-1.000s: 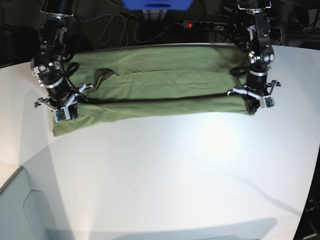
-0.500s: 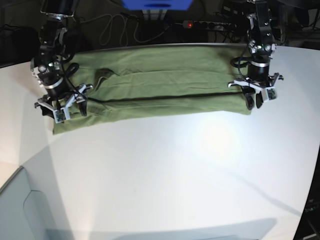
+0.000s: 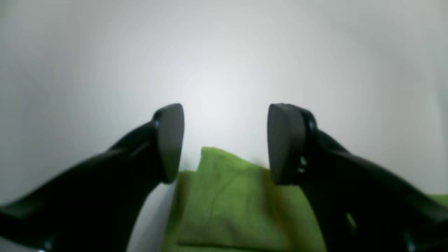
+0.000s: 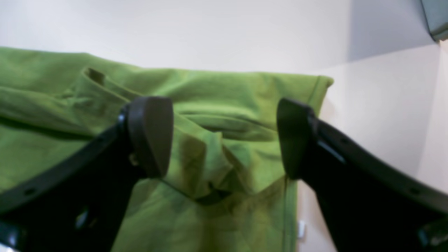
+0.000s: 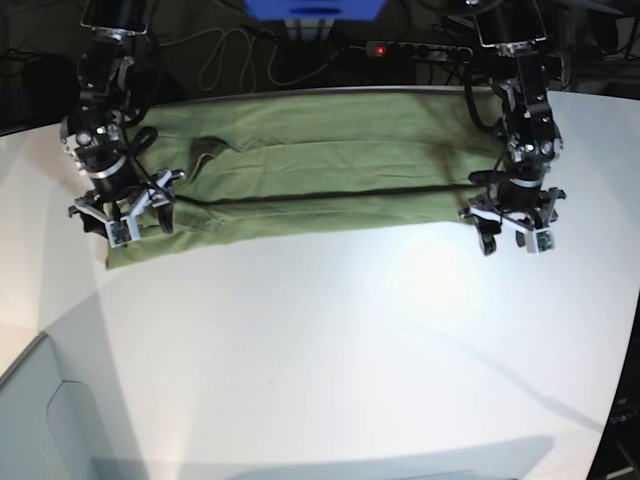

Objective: Fold the T-shirt properly
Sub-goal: 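Open both grippers to release the folded edge, then lower left gripper onto the folded edge near the hem and grasp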

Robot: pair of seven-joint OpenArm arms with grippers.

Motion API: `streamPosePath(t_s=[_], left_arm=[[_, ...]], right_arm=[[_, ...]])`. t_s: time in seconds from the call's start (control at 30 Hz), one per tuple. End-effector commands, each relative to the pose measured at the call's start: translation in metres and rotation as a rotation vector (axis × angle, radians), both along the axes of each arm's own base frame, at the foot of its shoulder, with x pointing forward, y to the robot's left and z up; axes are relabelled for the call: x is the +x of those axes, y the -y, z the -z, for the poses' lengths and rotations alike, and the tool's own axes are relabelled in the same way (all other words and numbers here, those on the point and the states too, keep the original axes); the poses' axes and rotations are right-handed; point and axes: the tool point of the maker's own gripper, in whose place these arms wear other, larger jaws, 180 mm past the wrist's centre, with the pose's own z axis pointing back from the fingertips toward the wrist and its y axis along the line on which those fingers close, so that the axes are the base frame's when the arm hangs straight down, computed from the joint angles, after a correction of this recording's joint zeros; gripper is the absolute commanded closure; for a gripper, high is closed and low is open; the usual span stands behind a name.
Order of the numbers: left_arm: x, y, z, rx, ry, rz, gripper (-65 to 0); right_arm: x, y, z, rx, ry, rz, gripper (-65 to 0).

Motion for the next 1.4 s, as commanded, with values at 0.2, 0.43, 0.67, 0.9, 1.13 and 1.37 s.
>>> streamPosePath(t_s=[0.2,0.43,0.67,0.9,1.13,1.37], left_arm=[[0.004,-0.006,0.000,0.006,0.008,-0.008,-36.2],[-0.001,-0.007,0.020,-0.016,-0.040,-0.023,-36.1],[0.003,-0.002,0.019,-0.032,-0.030,-0.025,-23.7],[0.005,-0.002,0.017,-0.032,-0.025,-0.026,-18.8],[0.004,-0.002,0.018,-0.033,-0.025,-0.031,0.0],[-0.002,-0.005,-0.006,-0.019,0.038,-0.049,0.0]], right_arm=[[0.008,0.001,-0.013,0.002,0.049,-0.004,-45.1],[0.008,0.001,-0.013,0.002,0.049,-0.004,-45.1],[0.008,0.001,-0.013,0.002,0.049,-0.004,-45.1],[0.008,0.002,-0.013,0.002,0.049,-0.001,-45.1],[0.008,0.003,-0.013,0.001,0.049,0.000,-45.1],[0.008,0.003,-0.013,0.001,0.049,0.000,-45.1]])
